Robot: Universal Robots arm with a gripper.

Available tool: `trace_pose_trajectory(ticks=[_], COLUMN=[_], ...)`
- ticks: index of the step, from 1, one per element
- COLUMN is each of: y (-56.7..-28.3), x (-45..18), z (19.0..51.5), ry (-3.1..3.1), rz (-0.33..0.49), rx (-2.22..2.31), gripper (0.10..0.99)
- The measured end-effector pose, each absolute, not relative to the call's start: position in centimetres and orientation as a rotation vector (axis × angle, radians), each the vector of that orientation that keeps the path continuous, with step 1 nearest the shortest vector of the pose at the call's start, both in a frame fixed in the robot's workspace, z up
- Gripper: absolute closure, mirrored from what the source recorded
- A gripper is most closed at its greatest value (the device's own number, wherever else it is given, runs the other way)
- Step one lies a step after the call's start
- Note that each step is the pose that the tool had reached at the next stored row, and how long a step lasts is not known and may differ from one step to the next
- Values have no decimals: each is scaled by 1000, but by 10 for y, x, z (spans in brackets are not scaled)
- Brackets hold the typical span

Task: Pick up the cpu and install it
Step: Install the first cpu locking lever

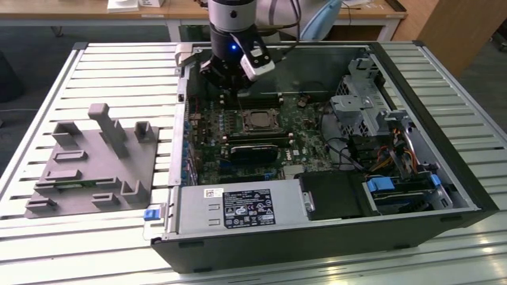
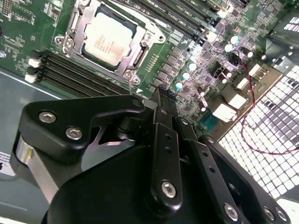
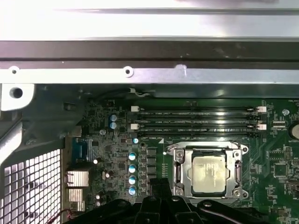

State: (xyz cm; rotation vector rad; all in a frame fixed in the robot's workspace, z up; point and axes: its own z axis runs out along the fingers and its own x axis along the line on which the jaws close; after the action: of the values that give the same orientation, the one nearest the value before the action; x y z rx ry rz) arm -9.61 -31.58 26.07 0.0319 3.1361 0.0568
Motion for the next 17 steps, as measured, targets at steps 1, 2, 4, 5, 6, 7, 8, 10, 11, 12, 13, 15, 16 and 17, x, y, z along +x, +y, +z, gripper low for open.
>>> trace_pose_trajectory(ticks=[1, 2, 4, 5, 6, 7, 8, 10, 11, 12, 13, 15, 16, 17], y=[-315, -314, -312, -311, -310, -308, -307, -303, -302, -301, -299, -297, -296, -294], x=[-97, -97, -98, -98, -99, -99, -100, -100, -100, -101, -101, -101, -101, -101], z=[260, 260, 260, 259, 259, 259, 259, 258, 258, 257, 257, 256, 256, 255], ry=[3136, 3136, 3136, 3136, 3136, 3136, 3136, 3136, 3136, 3136, 3136, 3136, 3136, 3136], rz=[57, 57, 57, 57, 58, 58, 58, 58, 58, 58, 58, 58, 58, 58], rx=[32, 32, 32, 32, 32, 32, 32, 32, 32, 32, 32, 32, 32, 32], gripper=[980, 980, 980, 980, 980, 980, 980, 980, 980, 980, 980, 980, 980, 980])
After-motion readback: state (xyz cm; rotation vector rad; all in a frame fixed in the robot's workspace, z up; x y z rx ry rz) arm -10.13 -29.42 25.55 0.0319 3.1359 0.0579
